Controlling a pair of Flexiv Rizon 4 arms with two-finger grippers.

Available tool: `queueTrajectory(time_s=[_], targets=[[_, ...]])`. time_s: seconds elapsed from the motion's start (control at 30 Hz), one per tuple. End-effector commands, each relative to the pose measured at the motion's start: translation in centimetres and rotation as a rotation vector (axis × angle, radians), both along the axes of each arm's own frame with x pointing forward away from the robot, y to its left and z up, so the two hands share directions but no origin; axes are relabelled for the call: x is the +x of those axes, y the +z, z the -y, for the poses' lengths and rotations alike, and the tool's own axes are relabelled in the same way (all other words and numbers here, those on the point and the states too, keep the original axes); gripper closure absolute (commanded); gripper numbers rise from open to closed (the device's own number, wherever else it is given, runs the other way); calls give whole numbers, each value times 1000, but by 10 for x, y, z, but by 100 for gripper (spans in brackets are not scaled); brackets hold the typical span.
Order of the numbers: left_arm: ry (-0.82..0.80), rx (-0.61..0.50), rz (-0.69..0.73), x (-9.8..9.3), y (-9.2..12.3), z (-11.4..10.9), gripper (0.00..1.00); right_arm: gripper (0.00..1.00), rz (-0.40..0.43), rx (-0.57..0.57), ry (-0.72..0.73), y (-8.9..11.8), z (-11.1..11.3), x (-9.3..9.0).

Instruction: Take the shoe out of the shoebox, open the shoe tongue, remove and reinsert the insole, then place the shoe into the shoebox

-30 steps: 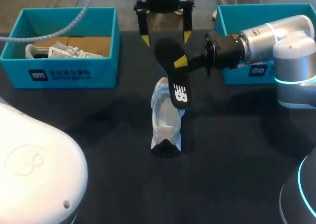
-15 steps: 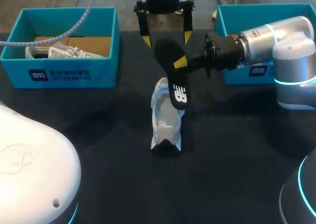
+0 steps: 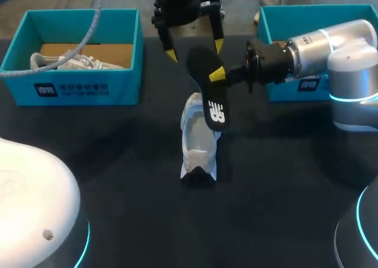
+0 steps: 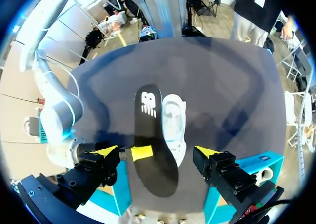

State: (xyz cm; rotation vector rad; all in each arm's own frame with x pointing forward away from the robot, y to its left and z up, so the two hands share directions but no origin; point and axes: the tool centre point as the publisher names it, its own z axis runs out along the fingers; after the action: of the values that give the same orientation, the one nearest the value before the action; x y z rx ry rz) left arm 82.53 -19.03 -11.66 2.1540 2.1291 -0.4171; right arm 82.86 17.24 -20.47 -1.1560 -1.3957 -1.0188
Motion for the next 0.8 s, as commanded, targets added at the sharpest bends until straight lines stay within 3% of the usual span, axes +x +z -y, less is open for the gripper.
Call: queueTrajectory(time_s=[0.03, 0.8], targets=[[30, -140, 19, -8, -4, -16, 0, 100, 1, -4, -4, 1, 1, -2], [82, -622, 225, 1, -10, -50, 0, 100, -1, -6, 4, 6, 8, -1]])
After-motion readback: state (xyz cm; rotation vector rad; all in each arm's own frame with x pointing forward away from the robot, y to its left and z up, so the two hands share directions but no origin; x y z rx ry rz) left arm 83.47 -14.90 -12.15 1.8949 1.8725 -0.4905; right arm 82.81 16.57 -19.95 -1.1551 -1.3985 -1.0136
